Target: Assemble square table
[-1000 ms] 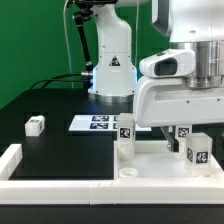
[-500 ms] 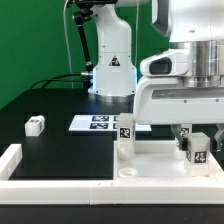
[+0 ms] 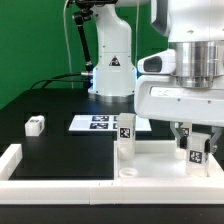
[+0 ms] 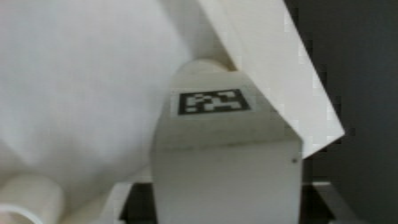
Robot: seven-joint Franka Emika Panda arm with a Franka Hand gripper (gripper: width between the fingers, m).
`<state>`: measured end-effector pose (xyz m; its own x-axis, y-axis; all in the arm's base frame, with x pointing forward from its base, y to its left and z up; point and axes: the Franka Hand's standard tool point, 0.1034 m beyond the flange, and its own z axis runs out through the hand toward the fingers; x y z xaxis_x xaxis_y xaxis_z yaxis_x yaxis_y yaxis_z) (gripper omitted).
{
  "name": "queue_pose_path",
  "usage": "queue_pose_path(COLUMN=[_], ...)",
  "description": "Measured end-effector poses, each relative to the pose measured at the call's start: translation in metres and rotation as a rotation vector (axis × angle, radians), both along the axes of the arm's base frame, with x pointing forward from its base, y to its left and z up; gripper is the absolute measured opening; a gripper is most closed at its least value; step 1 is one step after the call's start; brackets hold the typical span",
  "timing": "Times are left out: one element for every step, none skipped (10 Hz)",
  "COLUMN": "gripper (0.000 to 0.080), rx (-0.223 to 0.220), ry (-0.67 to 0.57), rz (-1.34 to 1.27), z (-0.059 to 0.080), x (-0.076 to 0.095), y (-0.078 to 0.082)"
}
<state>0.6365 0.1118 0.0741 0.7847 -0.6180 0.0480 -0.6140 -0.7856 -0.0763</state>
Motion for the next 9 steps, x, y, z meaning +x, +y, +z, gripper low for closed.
queue_pose_path(gripper=[0.029,0.029,0.029,0.029,0.029,0.029,0.0291,0.0291,0.0291], rx=[0.008,0.016,0.029,0.051,0.09,0.108,0.131,0.14,0.142], ry=[0.008,0.029,0.041,0.049,0.072,0.085,0.098,0.105,0.111], rz=[-0.09,-0.225,-0.381,-0.553,-0.759,-0.874,-0.982,-1.023,-1.079], z=[-0.0002,-0.0003,-0.0005,-0.0005,-0.0005,-0.0007,-0.001,-0.001,-0.0007], x=[-0.0003,-0.0014,-0.0022,-0.0042,-0.0055,-0.0059,-0.0072,-0.0075,-0.008], y=[-0.0012,-0.001,-0.0021,-0.003,-0.0034,-0.0044,-0.0051,-0.0051,-0.005])
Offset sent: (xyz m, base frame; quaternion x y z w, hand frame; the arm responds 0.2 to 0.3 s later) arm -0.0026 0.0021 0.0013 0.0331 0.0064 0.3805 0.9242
